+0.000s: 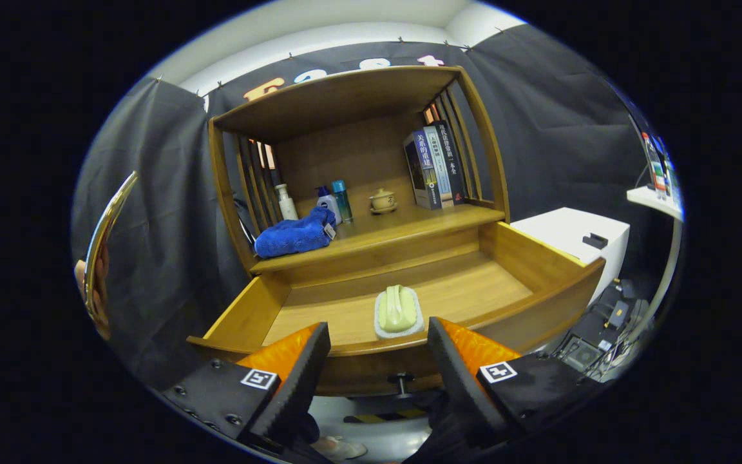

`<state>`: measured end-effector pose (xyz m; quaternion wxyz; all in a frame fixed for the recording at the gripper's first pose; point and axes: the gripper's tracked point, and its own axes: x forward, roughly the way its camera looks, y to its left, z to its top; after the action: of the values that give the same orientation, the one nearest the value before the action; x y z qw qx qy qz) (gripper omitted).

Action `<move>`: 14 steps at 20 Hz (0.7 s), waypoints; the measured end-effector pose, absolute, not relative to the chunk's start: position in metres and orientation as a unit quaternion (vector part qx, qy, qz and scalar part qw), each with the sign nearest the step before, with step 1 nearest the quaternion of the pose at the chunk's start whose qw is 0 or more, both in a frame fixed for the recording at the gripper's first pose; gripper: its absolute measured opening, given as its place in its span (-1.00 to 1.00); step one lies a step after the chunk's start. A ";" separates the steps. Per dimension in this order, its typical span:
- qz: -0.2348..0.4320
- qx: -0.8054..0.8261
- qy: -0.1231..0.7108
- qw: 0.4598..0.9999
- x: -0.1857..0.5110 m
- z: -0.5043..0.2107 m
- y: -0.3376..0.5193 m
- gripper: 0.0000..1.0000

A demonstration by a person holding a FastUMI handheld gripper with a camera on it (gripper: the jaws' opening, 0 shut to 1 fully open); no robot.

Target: Pull open the drawer, take out the items inside it, and place them on the countertop above the cabinet.

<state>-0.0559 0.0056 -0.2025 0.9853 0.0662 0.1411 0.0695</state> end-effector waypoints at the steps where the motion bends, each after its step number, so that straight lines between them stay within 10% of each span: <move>1: 0.070 0.066 0.140 0.986 -0.050 -0.200 0.006 0.97; 14: 0.075 -0.038 0.236 0.968 0.056 -0.200 0.007 0.97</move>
<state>0.0559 0.0068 -0.1999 0.9682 -0.0382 0.2358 0.0749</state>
